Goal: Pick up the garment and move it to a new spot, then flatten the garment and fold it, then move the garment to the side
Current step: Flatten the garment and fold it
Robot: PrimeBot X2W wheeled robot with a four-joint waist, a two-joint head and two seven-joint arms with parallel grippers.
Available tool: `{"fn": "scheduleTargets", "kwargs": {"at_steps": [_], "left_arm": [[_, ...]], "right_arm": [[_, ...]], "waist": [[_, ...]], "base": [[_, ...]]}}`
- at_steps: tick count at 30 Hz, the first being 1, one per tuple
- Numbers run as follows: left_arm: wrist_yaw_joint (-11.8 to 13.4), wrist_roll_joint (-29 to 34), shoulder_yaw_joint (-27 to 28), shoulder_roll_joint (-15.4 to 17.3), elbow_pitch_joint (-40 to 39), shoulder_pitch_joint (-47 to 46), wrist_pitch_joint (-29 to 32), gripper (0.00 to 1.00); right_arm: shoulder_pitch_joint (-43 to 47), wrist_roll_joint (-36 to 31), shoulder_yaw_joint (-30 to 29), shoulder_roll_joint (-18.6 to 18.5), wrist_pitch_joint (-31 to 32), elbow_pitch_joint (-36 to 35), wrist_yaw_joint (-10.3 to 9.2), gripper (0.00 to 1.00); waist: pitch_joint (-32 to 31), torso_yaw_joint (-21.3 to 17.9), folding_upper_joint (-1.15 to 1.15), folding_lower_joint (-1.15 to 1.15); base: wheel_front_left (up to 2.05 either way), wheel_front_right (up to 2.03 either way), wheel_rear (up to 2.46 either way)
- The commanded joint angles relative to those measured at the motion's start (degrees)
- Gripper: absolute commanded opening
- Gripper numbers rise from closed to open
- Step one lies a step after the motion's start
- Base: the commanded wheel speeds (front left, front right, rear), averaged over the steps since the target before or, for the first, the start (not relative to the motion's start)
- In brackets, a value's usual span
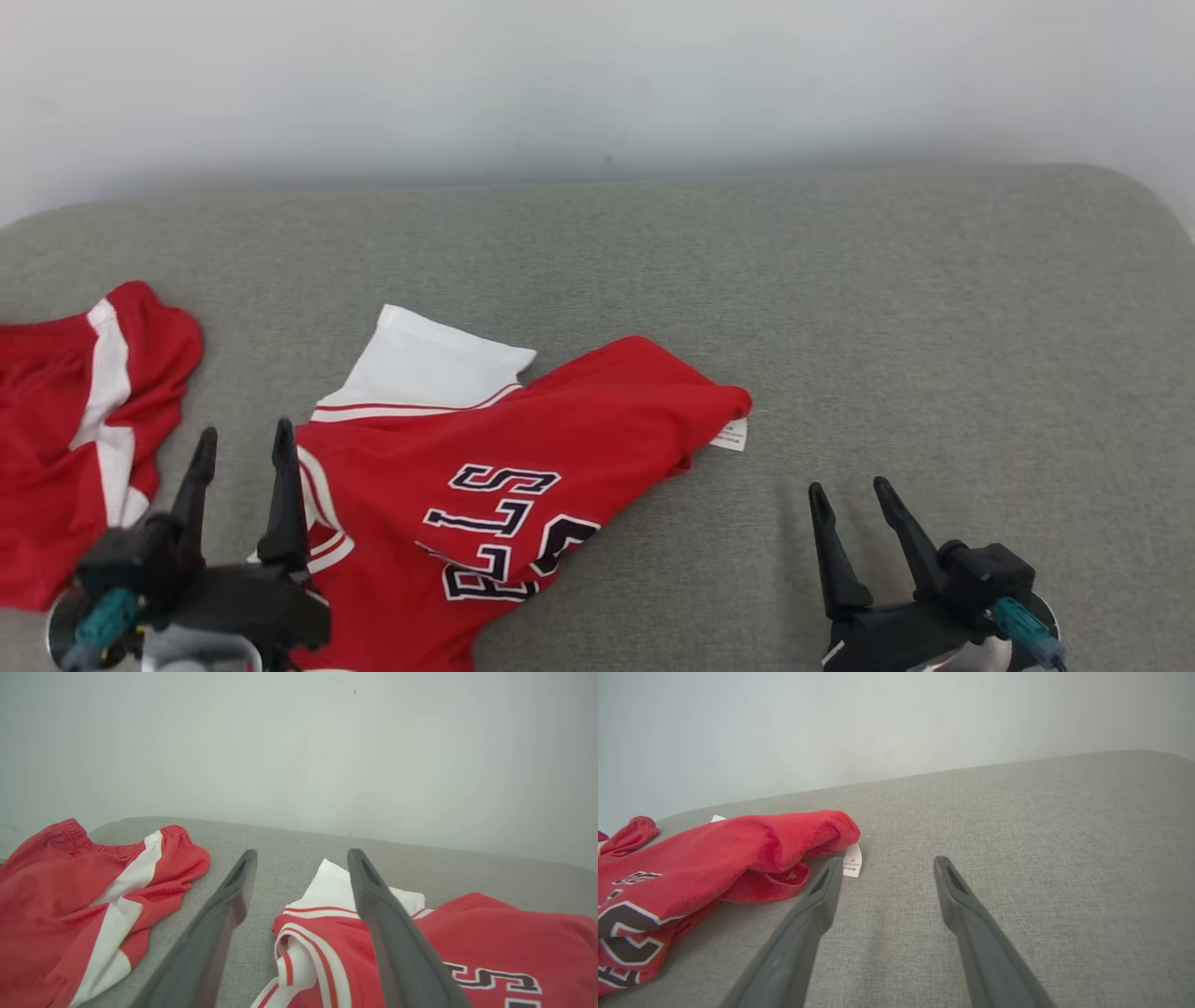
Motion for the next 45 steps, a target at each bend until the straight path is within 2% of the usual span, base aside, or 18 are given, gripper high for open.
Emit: {"fn": "scheduleTargets", "kwargs": {"at_steps": [1, 12, 22, 30, 36, 37, 38, 45], "left_arm": [[-0.4, 2.1, 1.9, -1.8, -2.6, 3.7, -0.1, 1.00], [-2.9, 8.3, 7.9, -7.0, -5.7, 12.0, -0.2, 1.00], [-6.0, 12.0, 10.7, -10.8, -4.9, 13.0, -0.2, 1.00], [-7.7, 13.5, 12.2, -12.3, -3.7, 11.5, -0.2, 1.00], [-8.5, 14.1, 12.4, -13.0, -2.7, 10.8, -0.2, 1.00], [-8.6, 14.2, 12.5, -13.0, -2.5, 10.9, -0.2, 1.00], [-8.7, 14.2, 12.6, -13.1, -2.3, 10.8, -0.2, 1.00], [-9.1, 14.6, 13.8, -13.5, -1.2, 10.8, -0.2, 1.00]], "right_arm": [[-1.9, -1.2, 0.7, 0.0, -0.1, 2.0, -0.13, 1.00], [-8.7, -6.2, 2.8, -0.1, -0.1, 10.7, -0.13, 1.00], [-16.5, -15.6, -0.7, -1.2, -0.1, 22.1, -0.13, 1.00], [-21.1, -14.2, -4.8, -0.9, -0.1, 30.0, -0.13, 1.00], [-25.1, -11.5, -6.6, -0.4, -0.1, 40.9, -0.13, 1.00], [-25.8, -10.9, -6.5, -0.3, -0.1, 42.1, -0.13, 0.38], [-26.5, -10.7, -6.3, -0.3, -0.1, 42.0, -0.13, 0.00], [-23.9, -9.5, -4.2, -0.2, -0.1, 33.3, -0.13, 0.00]], "waist": [[-0.5, 2.6, 0.00, 0.01], [-1.6, 6.4, 0.00, 0.01], [-1.7, 10.5, 0.00, 0.01], [-0.8, 13.1, 0.00, 0.01], [-0.2, 13.9, 0.00, 0.01], [-0.1, 14.0, 0.00, 0.01], [-0.1, 14.0, 0.00, 0.01], [-1.0, 12.7, 0.00, 0.01]], "base": [[0.00, 0.00, 0.00], [0.00, 0.00, 0.00], [0.00, 0.00, 0.00], [0.00, 0.00, 0.00], [0.00, 0.00, 0.00], [0.00, 0.00, 0.00], [0.00, 0.00, 0.00], [0.00, 0.00, 0.00]]}}
